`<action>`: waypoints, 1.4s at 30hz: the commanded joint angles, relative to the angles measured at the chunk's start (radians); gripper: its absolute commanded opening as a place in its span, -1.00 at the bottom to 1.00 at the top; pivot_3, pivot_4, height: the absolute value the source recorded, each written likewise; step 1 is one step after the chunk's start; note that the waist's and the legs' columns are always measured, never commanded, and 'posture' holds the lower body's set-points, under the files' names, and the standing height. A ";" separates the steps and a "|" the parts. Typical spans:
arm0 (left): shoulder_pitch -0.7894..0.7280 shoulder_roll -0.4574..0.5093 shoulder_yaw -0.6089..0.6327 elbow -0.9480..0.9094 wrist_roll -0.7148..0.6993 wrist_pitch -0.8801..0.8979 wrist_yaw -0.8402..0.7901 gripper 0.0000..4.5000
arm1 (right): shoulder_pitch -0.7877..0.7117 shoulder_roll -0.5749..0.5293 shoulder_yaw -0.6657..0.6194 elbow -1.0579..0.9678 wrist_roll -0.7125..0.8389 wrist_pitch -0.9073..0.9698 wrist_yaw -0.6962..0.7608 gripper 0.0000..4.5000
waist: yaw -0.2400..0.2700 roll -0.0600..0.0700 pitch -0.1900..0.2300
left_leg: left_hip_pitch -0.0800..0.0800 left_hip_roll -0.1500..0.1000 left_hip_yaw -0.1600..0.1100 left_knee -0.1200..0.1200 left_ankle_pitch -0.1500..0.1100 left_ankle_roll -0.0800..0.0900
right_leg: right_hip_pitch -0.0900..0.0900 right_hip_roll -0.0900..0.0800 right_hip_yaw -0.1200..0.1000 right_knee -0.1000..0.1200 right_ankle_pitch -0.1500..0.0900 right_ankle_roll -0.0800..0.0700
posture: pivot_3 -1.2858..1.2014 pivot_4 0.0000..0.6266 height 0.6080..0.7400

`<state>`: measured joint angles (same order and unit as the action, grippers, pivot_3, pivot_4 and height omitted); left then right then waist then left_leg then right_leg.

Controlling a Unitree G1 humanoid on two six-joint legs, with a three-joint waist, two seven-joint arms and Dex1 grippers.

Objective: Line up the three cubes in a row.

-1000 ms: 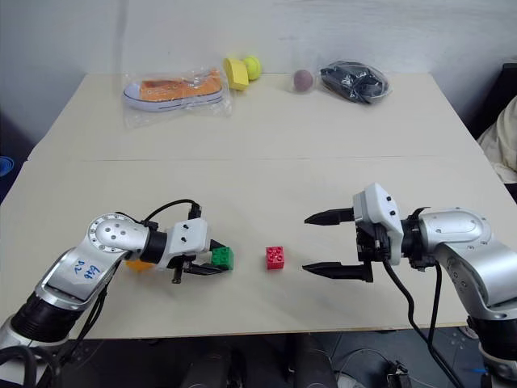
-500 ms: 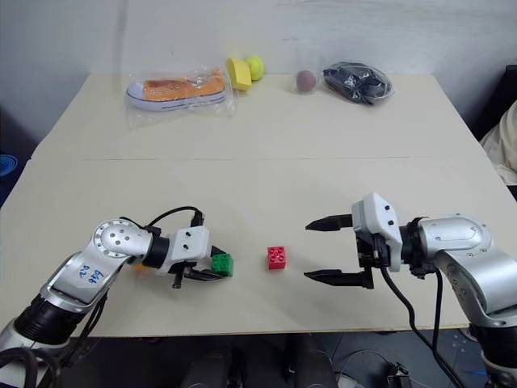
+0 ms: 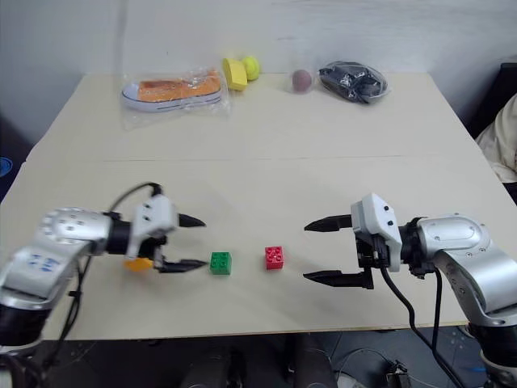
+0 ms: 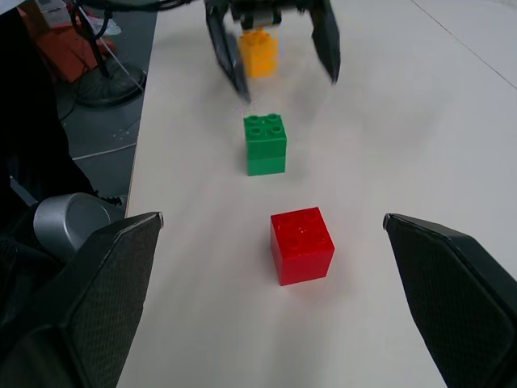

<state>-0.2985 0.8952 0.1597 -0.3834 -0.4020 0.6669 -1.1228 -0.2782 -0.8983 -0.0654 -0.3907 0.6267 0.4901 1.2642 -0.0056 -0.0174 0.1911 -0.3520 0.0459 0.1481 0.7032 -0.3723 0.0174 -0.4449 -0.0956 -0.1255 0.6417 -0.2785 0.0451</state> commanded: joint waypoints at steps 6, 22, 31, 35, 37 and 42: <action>0.231 0.150 0.219 0.227 0.021 -0.202 -0.126 1.00 | -0.060 0.022 0.041 0.039 -0.015 -0.047 0.038 1.00 | 0.009 0.001 0.000 | 0.000 -0.002 0.000 0.000 0.000 0.000 | 0.000 -0.001 -0.001 -0.001 -0.001 -0.001 | 0.03 -0.52 1.00; 0.130 0.081 -0.002 0.483 0.137 -0.415 -0.075 0.75 | -0.060 0.007 0.023 0.016 -0.008 -0.037 0.026 1.00 | 0.003 0.001 0.000 | 0.000 -0.001 0.001 -0.002 -0.001 0.000 | -0.001 -0.001 -0.002 0.000 0.000 -0.001 | 0.03 -0.52 1.00; 0.132 0.103 -0.012 0.456 0.098 -0.411 -0.149 -0.32 | -0.056 -0.005 0.014 0.013 -0.012 -0.039 0.023 1.00 | 0.003 0.001 0.000 | -0.001 -0.001 0.001 -0.002 -0.001 0.000 | -0.001 -0.001 -0.002 0.001 0.000 -0.001 | 0.03 -0.52 1.00; 0.105 0.130 -0.051 0.445 0.128 -0.497 -0.218 -0.32 | -0.037 -0.014 0.015 0.011 -0.023 -0.052 0.031 1.00 | 0.003 0.001 0.000 | -0.001 -0.001 0.001 -0.002 -0.001 0.000 | -0.001 -0.001 -0.002 0.000 0.000 -0.001 | 0.03 -0.52 1.00; 0.078 0.137 -0.075 0.446 0.132 -0.526 -0.251 -0.32 | -0.019 -0.021 0.018 0.002 -0.026 -0.059 0.040 1.00 | 0.006 0.001 0.000 | -0.001 -0.001 0.001 -0.002 -0.001 0.000 | -0.001 -0.001 -0.002 0.000 0.000 -0.001 | 0.03 -0.52 1.00; -0.033 0.117 -0.169 0.531 0.188 -0.654 -0.329 -0.32 | 0.003 -0.022 0.017 -0.001 -0.040 -0.069 0.027 1.00 | 0.006 0.001 0.000 | -0.001 -0.001 0.001 -0.001 -0.001 0.000 | -0.001 -0.001 -0.002 -0.001 0.000 -0.001 | 0.03 -0.52 1.00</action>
<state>-0.3171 1.0089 -0.0017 0.1264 -0.2311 0.0532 -1.4320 -0.2782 -0.9031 -0.0140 -0.3622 0.5864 0.4356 1.2940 0.0009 -0.0166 0.1913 -0.3526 0.0445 0.1493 0.7018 -0.3735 0.0175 -0.4458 -0.0961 -0.1278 0.6404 -0.2790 0.0442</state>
